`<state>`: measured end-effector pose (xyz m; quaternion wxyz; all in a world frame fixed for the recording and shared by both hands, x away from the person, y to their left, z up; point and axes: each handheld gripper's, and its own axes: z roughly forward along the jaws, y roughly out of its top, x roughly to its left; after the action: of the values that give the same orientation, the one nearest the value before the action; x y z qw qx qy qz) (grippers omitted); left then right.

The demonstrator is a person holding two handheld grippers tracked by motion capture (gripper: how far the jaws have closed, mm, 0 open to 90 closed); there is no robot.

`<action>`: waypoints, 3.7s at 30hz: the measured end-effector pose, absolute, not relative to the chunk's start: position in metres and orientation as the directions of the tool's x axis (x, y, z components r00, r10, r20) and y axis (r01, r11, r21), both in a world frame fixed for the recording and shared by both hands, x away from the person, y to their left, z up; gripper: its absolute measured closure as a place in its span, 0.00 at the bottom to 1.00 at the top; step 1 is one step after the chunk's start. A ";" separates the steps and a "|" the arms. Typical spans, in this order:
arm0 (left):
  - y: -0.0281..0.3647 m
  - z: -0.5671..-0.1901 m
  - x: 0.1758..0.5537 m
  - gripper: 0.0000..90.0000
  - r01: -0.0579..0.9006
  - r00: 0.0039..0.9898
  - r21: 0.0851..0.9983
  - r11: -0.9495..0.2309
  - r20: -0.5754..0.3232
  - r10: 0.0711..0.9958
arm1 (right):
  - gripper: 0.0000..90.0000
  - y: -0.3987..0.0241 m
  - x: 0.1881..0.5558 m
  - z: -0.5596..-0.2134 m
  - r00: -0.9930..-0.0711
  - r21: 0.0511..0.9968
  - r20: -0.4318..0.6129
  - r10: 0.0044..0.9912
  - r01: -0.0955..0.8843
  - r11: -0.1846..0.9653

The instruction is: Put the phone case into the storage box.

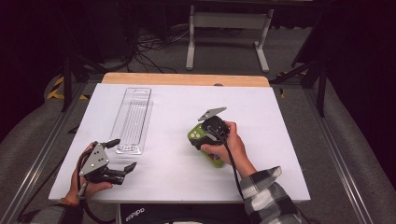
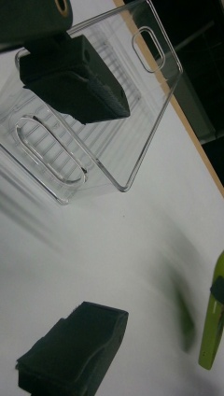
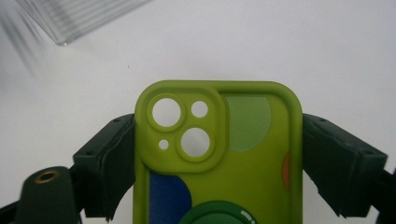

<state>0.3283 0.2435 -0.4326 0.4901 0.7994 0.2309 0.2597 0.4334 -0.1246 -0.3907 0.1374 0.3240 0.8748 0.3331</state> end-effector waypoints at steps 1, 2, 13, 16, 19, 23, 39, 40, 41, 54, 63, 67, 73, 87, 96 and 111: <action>0.244 -0.432 0.329 0.07 0.113 0.754 0.905 -0.410 0.190 0.629 | 0.18 -0.126 0.432 -0.389 -0.752 0.680 -0.026 0.659 0.470 0.563; 0.244 -0.432 0.328 0.07 0.120 0.753 0.906 -0.406 0.183 0.631 | 0.18 -0.127 0.430 -0.385 -0.751 0.704 -0.031 0.660 0.452 0.548; 0.240 -0.429 0.329 0.11 0.125 0.742 0.921 -0.369 0.160 0.651 | 0.18 -0.134 0.417 -0.368 -0.726 0.840 -0.059 0.686 0.336 0.427; 0.237 -0.427 0.329 0.11 0.118 0.742 0.921 -0.372 0.167 0.649 | 0.18 -0.134 0.414 -0.365 -0.723 0.861 -0.063 0.688 0.309 0.404; 0.233 -0.424 0.330 0.11 0.110 0.748 0.922 -0.371 0.169 0.642 | 0.18 -0.133 0.410 -0.363 -0.722 0.879 -0.067 0.688 0.285 0.384; 0.230 -0.421 0.330 0.11 0.103 0.751 0.924 -0.368 0.170 0.638 | 0.18 -0.131 0.407 -0.361 -0.725 0.888 -0.070 0.685 0.268 0.374; 0.202 -0.408 0.333 0.14 0.064 0.789 0.942 -0.329 0.153 0.595 | 0.18 -0.115 0.393 -0.359 -0.731 0.929 -0.055 0.681 0.213 0.303; 0.200 -0.407 0.334 0.14 0.063 0.795 0.942 -0.329 0.152 0.588 | 0.18 -0.115 0.392 -0.359 -0.734 0.930 -0.053 0.677 0.211 0.302; 0.197 -0.407 0.334 0.15 0.068 0.799 0.946 -0.318 0.139 0.585 | 0.18 -0.114 0.391 -0.360 -0.734 0.931 -0.056 0.677 0.206 0.300; 0.132 -0.407 0.344 0.18 0.097 0.858 0.949 -0.300 0.073 0.508 | 0.18 -0.104 0.382 -0.362 -0.749 0.956 -0.036 0.662 0.168 0.241; 0.113 -0.406 0.354 0.33 0.151 0.860 0.963 -0.225 -0.016 0.510 | 0.18 -0.100 0.376 -0.365 -0.740 0.968 -0.033 0.672 0.143 0.205; 0.111 -0.405 0.356 0.46 0.163 0.859 0.967 -0.195 -0.042 0.510 | 0.18 -0.099 0.374 -0.366 -0.733 0.974 -0.033 0.679 0.129 0.187; 0.109 -0.404 0.357 0.61 0.155 0.858 0.972 -0.177 -0.044 0.512 | 0.18 -0.098 0.370 -0.366 -0.717 0.980 -0.045 0.696 0.104 0.171; 0.111 -0.404 0.360 0.81 0.144 0.847 0.975 -0.169 -0.032 0.531 | 0.18 -0.097 0.367 -0.367 -0.714 0.983 -0.055 0.698 0.084 0.164; 0.116 -0.402 0.361 0.86 0.135 0.846 0.964 -0.231 0.009 0.532 | 0.18 -0.097 0.365 -0.367 -0.727 0.980 -0.043 0.685 0.103 0.171; 0.121 -0.398 0.359 0.87 0.090 0.847 0.953 -0.289 0.079 0.526 | 0.17 -0.109 0.360 -0.360 -0.745 0.972 -0.103 0.659 0.065 0.225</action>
<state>0.3588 0.1213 -0.3984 0.5626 0.7790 0.1979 0.1937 0.3596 -0.1086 -0.3604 0.2597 0.2450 0.7384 0.5721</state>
